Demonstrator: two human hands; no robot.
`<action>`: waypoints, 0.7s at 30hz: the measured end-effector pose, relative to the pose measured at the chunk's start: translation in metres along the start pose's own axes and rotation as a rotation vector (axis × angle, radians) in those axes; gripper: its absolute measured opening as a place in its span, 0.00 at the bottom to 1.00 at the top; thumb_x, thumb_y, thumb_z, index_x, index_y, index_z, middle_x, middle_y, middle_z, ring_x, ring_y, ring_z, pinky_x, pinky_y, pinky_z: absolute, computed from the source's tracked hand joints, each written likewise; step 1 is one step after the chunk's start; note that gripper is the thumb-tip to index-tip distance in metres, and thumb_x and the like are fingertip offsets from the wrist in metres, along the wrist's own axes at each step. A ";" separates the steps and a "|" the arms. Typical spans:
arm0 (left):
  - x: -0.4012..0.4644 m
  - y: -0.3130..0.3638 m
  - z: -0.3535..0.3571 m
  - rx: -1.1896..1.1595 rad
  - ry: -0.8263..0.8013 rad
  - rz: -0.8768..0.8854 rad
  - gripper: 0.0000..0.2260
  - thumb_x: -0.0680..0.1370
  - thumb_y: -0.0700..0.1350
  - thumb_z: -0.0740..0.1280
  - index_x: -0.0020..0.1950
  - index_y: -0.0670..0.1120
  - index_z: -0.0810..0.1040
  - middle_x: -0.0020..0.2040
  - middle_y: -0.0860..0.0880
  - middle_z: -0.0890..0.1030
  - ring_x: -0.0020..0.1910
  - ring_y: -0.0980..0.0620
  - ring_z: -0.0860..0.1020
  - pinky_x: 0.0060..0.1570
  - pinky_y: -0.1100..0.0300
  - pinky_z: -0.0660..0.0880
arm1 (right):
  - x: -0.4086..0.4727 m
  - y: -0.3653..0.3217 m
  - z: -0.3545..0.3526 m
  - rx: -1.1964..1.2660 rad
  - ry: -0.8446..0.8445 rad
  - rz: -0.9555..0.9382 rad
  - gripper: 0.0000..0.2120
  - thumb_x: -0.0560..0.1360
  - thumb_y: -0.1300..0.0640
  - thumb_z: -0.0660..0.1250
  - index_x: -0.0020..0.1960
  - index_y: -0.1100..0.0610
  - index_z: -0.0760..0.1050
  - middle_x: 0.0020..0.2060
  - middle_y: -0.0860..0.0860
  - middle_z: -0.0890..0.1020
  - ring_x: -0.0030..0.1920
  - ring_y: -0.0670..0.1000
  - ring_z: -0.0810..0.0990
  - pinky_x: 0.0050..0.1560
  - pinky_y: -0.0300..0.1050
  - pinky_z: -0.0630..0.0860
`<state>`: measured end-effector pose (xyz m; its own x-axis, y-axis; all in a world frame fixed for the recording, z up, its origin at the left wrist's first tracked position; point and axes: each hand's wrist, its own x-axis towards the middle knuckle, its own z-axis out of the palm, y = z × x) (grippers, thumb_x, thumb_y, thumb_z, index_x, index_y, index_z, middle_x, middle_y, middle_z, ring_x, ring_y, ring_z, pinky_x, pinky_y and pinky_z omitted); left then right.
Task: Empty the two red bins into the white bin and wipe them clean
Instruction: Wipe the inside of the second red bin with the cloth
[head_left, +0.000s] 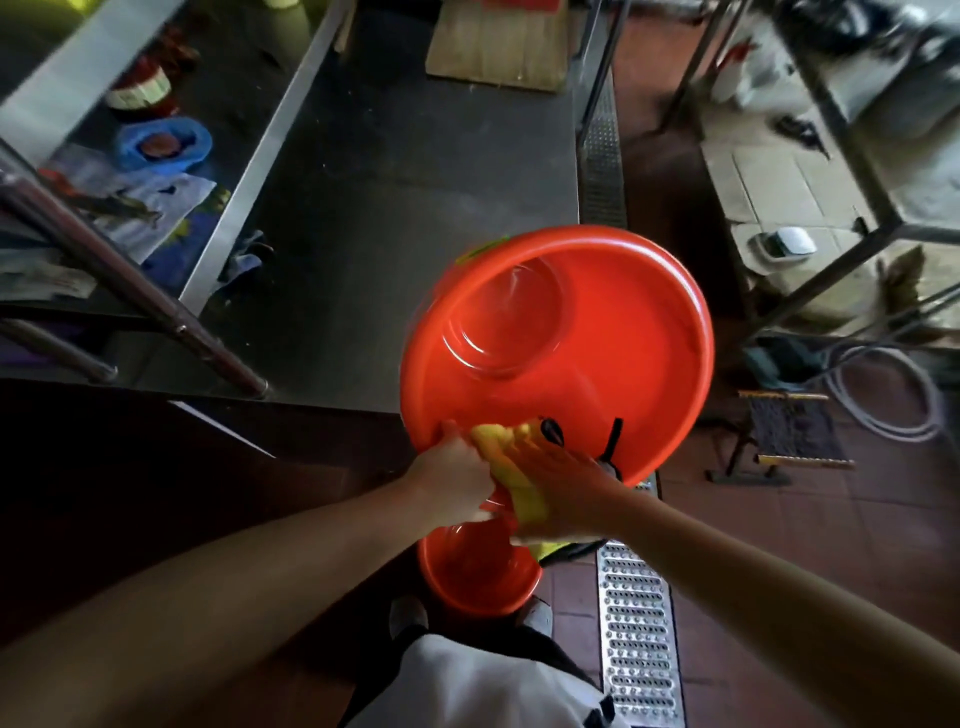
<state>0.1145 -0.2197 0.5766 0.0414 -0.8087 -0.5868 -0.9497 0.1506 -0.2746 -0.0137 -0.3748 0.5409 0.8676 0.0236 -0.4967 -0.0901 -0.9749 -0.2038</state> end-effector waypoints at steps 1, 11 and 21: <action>-0.003 -0.003 -0.005 0.064 0.010 -0.014 0.27 0.78 0.66 0.58 0.48 0.43 0.82 0.44 0.43 0.83 0.48 0.41 0.79 0.56 0.40 0.69 | -0.001 -0.003 -0.003 -0.036 -0.028 0.026 0.58 0.66 0.23 0.62 0.77 0.42 0.26 0.81 0.50 0.48 0.81 0.55 0.44 0.77 0.62 0.54; -0.041 -0.057 -0.004 0.311 0.002 -0.074 0.29 0.79 0.67 0.54 0.55 0.45 0.81 0.53 0.43 0.82 0.57 0.39 0.78 0.65 0.38 0.63 | -0.013 0.020 -0.020 -0.524 0.176 -0.045 0.35 0.61 0.42 0.78 0.66 0.51 0.80 0.61 0.53 0.83 0.62 0.59 0.81 0.55 0.52 0.81; -0.014 -0.007 -0.012 -0.035 0.001 -0.298 0.44 0.76 0.72 0.54 0.76 0.37 0.61 0.74 0.31 0.63 0.72 0.29 0.62 0.69 0.30 0.53 | -0.012 0.022 -0.033 -0.531 0.195 -0.032 0.35 0.58 0.45 0.79 0.64 0.51 0.81 0.60 0.51 0.83 0.62 0.57 0.81 0.54 0.52 0.80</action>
<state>0.1171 -0.2162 0.5955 0.3198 -0.8147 -0.4838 -0.9059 -0.1133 -0.4080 -0.0101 -0.4040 0.5702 0.9448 0.0632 -0.3215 0.1526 -0.9532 0.2610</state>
